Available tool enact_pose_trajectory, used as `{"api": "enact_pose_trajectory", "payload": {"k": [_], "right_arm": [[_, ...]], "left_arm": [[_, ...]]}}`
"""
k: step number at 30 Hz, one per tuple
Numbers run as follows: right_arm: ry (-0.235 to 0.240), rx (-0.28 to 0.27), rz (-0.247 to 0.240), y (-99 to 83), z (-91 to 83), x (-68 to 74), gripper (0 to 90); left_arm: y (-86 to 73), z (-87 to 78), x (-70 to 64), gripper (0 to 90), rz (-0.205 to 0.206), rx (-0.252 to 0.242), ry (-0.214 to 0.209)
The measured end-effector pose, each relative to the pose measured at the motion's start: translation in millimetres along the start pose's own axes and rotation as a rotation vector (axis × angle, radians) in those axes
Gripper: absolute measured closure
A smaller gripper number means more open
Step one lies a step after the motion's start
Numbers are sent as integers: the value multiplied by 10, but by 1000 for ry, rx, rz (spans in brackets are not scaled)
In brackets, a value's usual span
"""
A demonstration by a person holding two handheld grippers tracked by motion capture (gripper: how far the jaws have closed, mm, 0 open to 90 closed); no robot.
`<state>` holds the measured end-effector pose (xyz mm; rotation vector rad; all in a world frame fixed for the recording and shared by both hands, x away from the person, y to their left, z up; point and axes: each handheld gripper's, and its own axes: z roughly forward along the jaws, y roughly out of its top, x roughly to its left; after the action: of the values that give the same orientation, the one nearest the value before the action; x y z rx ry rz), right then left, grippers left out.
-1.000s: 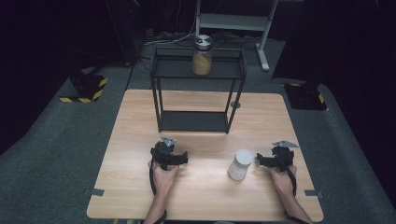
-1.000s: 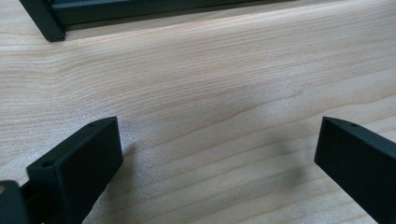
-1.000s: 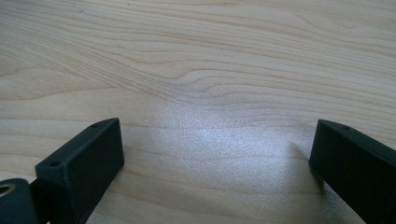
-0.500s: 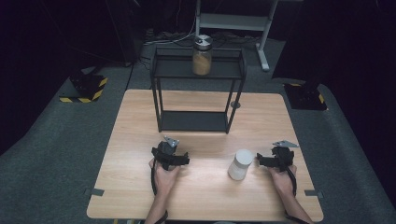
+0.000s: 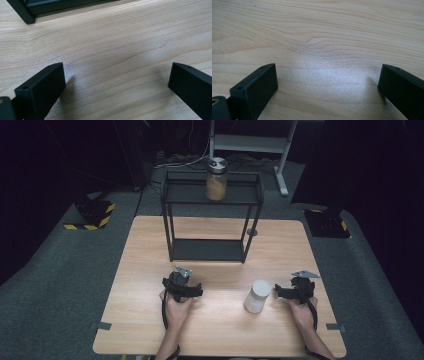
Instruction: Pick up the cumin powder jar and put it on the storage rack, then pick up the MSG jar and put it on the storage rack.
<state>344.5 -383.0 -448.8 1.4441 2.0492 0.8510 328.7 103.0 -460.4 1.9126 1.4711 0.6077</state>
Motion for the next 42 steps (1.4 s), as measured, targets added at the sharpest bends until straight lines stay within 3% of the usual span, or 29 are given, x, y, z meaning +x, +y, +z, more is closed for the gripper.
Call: {"api": "enact_pose_trajectory", "payload": {"k": [42], "right_arm": [[6, 8, -2, 15, 3, -7, 3]], "left_arm": [[0, 0, -1, 14, -1, -1, 1]]}}
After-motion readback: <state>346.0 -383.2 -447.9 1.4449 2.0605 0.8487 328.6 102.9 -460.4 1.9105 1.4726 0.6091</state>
